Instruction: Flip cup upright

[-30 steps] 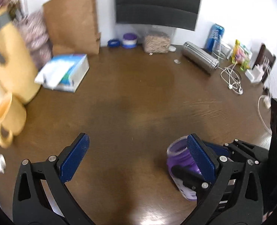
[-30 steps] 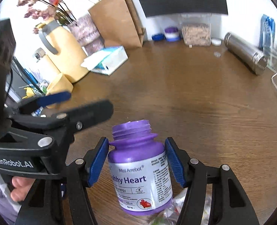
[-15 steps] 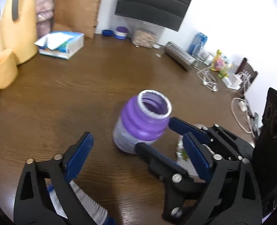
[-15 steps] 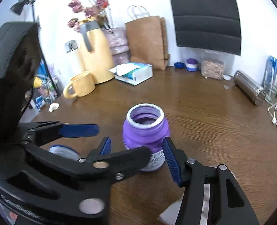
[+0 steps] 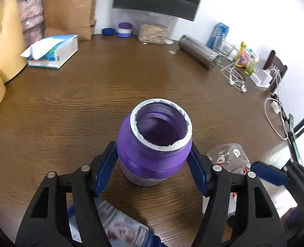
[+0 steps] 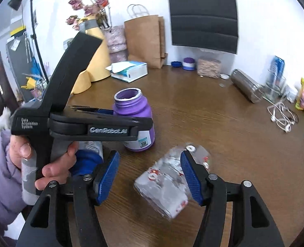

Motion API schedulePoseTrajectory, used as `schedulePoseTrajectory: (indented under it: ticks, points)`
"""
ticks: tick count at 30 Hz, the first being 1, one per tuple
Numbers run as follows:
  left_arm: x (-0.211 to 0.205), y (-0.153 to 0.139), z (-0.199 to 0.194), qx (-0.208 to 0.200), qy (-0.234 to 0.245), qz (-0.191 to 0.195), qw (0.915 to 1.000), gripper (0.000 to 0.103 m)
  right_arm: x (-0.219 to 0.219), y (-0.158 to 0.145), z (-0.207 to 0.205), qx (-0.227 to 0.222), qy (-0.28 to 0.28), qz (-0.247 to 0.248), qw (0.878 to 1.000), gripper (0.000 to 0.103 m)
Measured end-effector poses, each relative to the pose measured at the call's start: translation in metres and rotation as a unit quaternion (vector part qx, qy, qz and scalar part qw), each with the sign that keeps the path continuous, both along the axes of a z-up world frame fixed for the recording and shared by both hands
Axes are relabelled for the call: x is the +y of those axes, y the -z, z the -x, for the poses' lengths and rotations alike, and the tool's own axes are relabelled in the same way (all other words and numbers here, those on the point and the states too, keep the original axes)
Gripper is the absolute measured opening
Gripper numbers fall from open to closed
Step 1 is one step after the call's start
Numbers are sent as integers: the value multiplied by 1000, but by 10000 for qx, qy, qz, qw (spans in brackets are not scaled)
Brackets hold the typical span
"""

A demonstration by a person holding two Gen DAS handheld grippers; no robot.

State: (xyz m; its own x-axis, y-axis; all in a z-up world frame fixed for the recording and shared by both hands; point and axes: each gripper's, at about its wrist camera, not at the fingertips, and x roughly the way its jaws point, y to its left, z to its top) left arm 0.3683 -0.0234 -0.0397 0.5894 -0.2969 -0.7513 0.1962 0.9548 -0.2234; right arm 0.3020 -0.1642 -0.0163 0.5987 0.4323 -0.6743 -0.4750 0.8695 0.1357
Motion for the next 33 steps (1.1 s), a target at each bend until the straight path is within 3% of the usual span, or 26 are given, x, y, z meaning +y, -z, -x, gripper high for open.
schedulePoseTrajectory:
  ticks: [4,9,11,14,17,21,26,28,33]
  points:
    - [-3,-11,16,-248,-60,-72,9996,62,-13,-14,4,-79,78,-365,9993,68]
    - [8,-55,62,-838,35,-4,9965,62,-23,-36,23,-349,19,-699,9969,68]
    - [12,-61,77,-810,62,-119,9966,63,-30,-43,32,-398,40,-815,9959,71]
    - [15,-54,111,-537,206,-190,9982,63,-42,-47,48,-421,86,-919,9948,77]
    - [8,-48,145,-435,535,-84,9976,63,-46,-42,71,-217,-368,-1224,9916,77]
    - [-6,-33,176,-480,866,118,9950,62,-36,-26,97,-76,-725,-1179,9904,77]
    - [-26,8,181,-373,1154,4,9926,63,-26,11,108,216,-705,-955,9927,77]
    - [-29,13,185,-634,1168,-37,9911,63,-25,21,109,348,-663,-983,9923,77]
    - [-33,14,196,-713,1289,-47,9891,63,-24,24,117,310,-703,-1194,9899,77]
